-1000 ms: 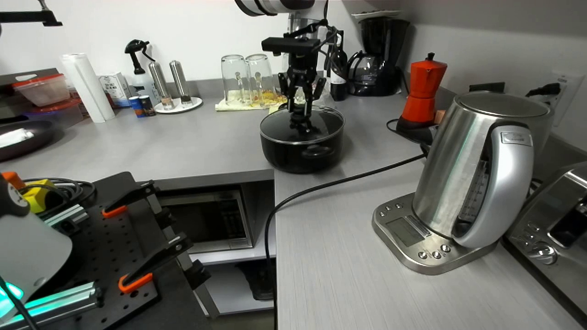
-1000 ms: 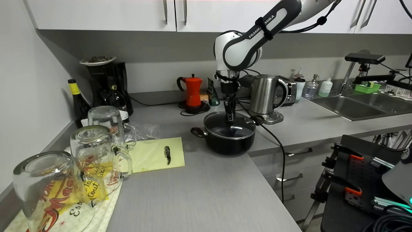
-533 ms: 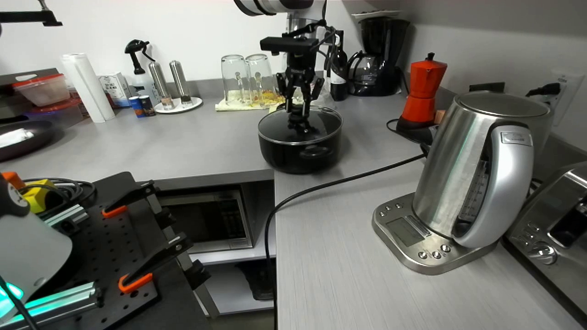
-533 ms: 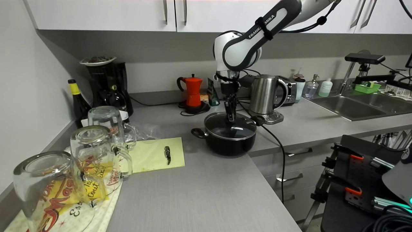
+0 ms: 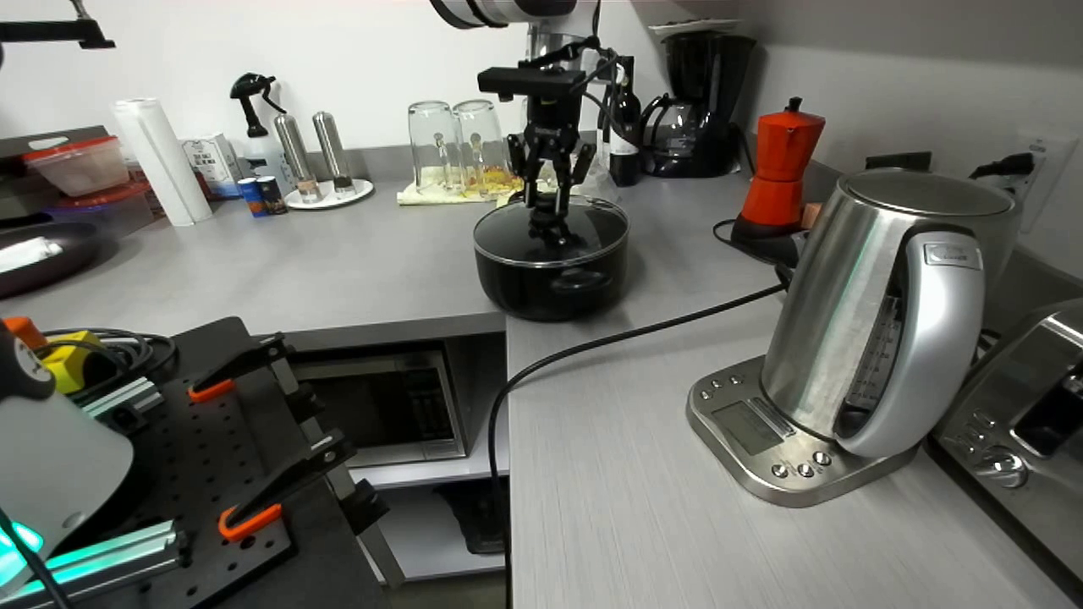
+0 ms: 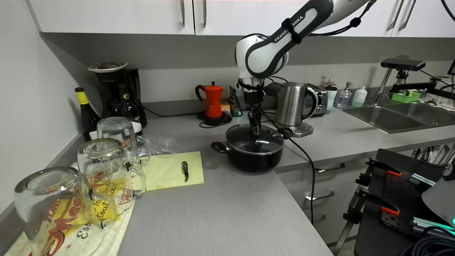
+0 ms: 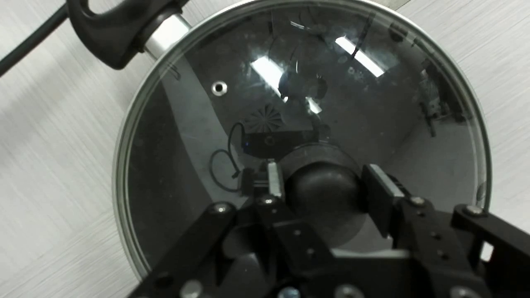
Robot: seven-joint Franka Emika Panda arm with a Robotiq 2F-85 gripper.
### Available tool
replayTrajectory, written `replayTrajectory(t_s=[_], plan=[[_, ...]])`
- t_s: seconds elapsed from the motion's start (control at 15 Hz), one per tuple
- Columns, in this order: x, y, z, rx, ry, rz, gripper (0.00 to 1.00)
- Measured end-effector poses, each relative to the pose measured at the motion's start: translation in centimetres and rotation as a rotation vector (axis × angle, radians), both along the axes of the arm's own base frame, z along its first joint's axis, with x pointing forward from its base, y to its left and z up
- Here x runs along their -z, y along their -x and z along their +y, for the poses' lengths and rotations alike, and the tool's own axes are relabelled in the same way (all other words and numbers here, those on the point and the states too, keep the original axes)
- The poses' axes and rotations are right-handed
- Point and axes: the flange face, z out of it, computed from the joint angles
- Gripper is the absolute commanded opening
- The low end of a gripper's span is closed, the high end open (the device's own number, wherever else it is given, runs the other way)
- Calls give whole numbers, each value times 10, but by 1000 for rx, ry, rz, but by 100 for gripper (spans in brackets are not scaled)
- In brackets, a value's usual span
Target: Pick up the lid and cover the pot
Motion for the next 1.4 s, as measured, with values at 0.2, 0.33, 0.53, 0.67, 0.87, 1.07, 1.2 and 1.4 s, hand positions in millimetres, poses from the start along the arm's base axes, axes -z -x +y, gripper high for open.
replayTrajectory(t_s=[0.2, 0.33, 0.53, 0.67, 0.87, 1.07, 1.2, 1.4], plan=[[-1, 0, 1, -1, 0, -2, 25], [-2, 0, 1, -2, 0, -3, 25], [-2, 0, 1, -2, 0, -3, 25], [-2, 0, 1, -2, 1, -1, 25], [-1, 1, 0, -1, 2, 3, 25], [1, 2, -2, 3, 4, 9, 25], [3, 3, -3, 4, 4, 13, 25], [4, 4, -4, 5, 5, 16, 77]])
